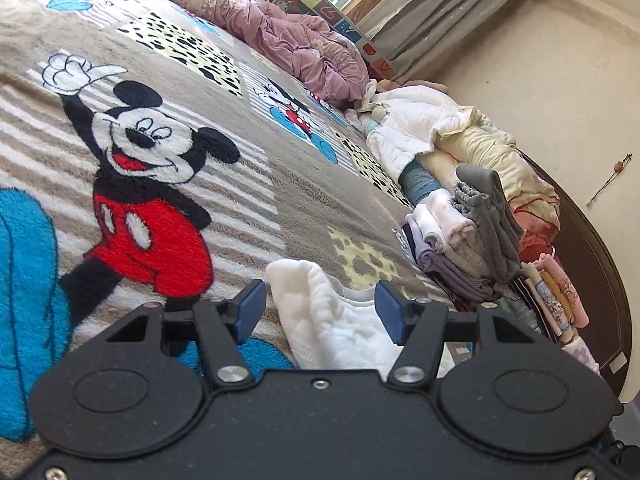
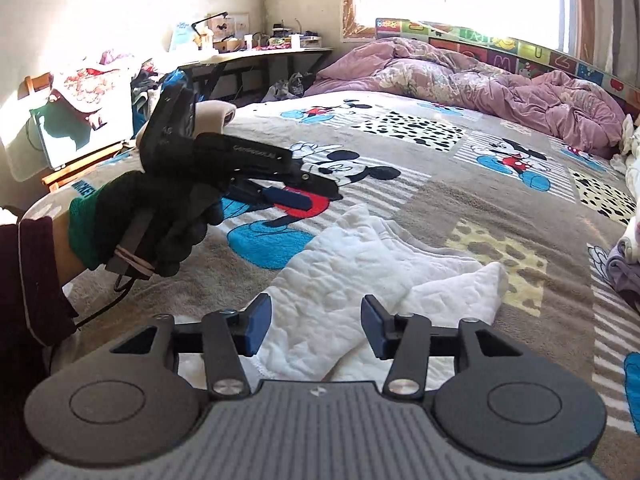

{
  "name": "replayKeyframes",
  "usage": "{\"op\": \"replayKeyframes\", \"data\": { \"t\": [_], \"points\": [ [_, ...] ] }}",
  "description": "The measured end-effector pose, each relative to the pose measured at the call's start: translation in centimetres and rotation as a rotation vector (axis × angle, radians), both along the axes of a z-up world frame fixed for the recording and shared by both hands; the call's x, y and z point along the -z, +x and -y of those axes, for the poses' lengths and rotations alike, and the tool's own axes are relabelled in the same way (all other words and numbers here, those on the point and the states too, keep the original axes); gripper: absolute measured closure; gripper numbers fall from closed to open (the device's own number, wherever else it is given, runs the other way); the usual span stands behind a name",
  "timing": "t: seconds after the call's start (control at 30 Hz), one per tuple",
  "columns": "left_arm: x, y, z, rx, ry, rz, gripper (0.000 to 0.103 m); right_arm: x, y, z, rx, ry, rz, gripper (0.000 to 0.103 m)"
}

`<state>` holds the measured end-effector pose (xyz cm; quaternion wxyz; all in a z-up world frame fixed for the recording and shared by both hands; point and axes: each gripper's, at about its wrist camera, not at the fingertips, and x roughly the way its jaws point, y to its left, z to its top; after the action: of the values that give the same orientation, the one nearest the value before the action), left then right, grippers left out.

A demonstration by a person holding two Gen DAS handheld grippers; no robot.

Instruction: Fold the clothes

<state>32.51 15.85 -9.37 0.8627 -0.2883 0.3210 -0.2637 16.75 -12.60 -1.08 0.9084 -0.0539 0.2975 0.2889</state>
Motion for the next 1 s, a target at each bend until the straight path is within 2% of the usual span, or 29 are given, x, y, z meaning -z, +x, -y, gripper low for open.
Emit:
{"op": "replayKeyframes", "data": {
  "t": [0.07,0.13,0.23,0.3,0.37,0.53,0.67,0.7,0.73,0.8,0.83,0.87,0.93,1.0],
  "points": [
    [0.5,0.7,0.6,0.017,-0.009,-0.022,0.041,0.5,2.1,2.7,0.072,0.065,-0.030,0.043],
    [1.0,1.3,0.8,0.031,-0.008,-0.045,0.041,1.9,5.4,6.4,0.172,0.195,-0.097,0.042],
    [2.2,2.5,1.0,0.030,-0.004,-0.092,0.041,4.7,9.7,11.1,0.287,0.414,-0.217,0.035],
    [2.6,3.1,0.8,0.034,-0.033,-0.107,0.041,7.1,12.1,13.5,0.328,0.549,-0.286,0.034],
    [2.7,3.8,0.7,0.044,-0.040,-0.114,0.041,8.8,14.0,14.4,0.329,0.606,-0.334,0.034],
    [3.1,5.4,1.0,0.077,-0.045,-0.120,0.041,11.4,17.9,13.2,0.251,0.571,-0.381,0.032],
    [3.3,6.1,1.2,0.096,-0.056,-0.124,0.044,12.3,19.5,13.5,0.216,0.640,-0.405,0.032],
    [3.4,6.2,1.3,0.096,-0.052,-0.127,0.047,12.5,19.9,13.7,0.213,0.665,-0.416,0.033],
    [3.5,6.3,1.3,0.092,-0.045,-0.133,0.059,12.5,20.2,14.0,0.214,0.688,-0.426,0.033],
    [3.2,6.1,1.6,0.088,-0.033,-0.116,0.070,12.6,20.6,14.0,0.205,0.708,-0.437,0.039],
    [3.0,6.0,1.7,0.087,-0.027,-0.103,0.076,12.6,20.9,13.8,0.197,0.708,-0.442,0.050],
    [2.9,5.8,1.9,0.086,-0.021,-0.090,0.078,12.7,21.0,13.5,0.192,0.698,-0.449,0.072],
    [2.5,5.5,2.1,0.083,-0.010,-0.065,0.082,12.5,20.9,13.0,0.187,0.673,-0.441,0.076],
    [1.8,5.0,2.2,0.081,-0.018,-0.021,0.083,11.6,20.0,12.9,0.181,0.677,-0.384,0.078]
  ]
}}
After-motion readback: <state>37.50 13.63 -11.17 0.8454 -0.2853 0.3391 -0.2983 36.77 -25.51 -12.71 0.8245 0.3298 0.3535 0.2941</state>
